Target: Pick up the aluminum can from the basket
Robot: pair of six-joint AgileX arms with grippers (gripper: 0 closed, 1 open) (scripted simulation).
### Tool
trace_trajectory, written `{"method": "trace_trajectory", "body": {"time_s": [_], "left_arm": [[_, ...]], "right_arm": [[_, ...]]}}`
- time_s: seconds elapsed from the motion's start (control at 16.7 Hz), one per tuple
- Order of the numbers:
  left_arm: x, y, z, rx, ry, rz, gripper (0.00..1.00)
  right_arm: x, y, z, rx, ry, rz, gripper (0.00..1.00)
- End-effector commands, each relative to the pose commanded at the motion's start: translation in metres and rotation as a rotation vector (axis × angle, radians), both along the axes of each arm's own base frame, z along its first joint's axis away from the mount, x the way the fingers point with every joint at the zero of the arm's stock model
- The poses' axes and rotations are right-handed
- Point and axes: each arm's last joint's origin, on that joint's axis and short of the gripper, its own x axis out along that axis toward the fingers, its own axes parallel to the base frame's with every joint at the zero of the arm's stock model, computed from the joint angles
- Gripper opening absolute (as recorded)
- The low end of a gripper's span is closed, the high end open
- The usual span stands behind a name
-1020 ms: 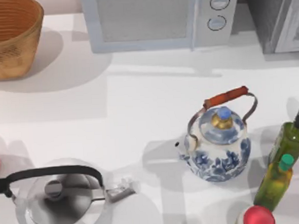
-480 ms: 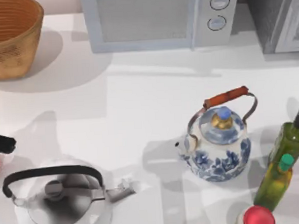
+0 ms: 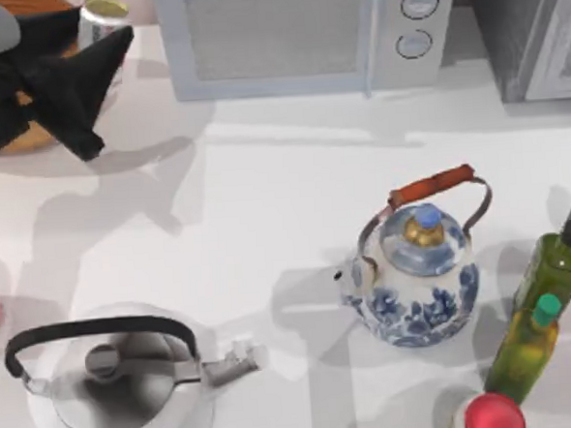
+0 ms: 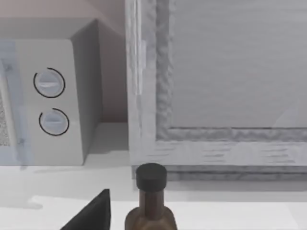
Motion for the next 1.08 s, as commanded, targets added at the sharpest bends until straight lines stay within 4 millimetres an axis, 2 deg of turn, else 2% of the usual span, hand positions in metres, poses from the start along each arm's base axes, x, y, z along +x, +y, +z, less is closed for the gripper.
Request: {"method": "trace_trajectory", "body": {"time_s": [0.18, 0.36, 0.48, 0.6, 0.78, 0.96, 1.08], "left_arm": [[0.055, -0.02, -0.031, 0.003, 0.006, -0.198, 0.0], [0.097, -0.042, -0.082, 0.007, 0.016, -0.382, 0.0], [0.116, -0.055, -0.121, 0.009, 0.023, -0.492, 0.0], [0.127, -0.066, -0.159, 0.011, 0.029, -0.587, 0.0], [0.133, -0.079, -0.207, 0.013, 0.034, -0.697, 0.0], [0.133, -0.085, -0.233, 0.014, 0.036, -0.754, 0.0], [0.132, -0.086, -0.236, 0.014, 0.036, -0.761, 0.0]], "right_arm": [[0.0, 0.0, 0.0, 0.0, 0.0, 0.0, 1.0], [0.0, 0.0, 0.0, 0.0, 0.0, 0.0, 1.0], [0.0, 0.0, 0.0, 0.0, 0.0, 0.0, 1.0], [0.0, 0.0, 0.0, 0.0, 0.0, 0.0, 1.0], [0.0, 0.0, 0.0, 0.0, 0.0, 0.0, 1.0], [0.0, 0.0, 0.0, 0.0, 0.0, 0.0, 1.0], [0.0, 0.0, 0.0, 0.0, 0.0, 0.0, 1.0]]}}
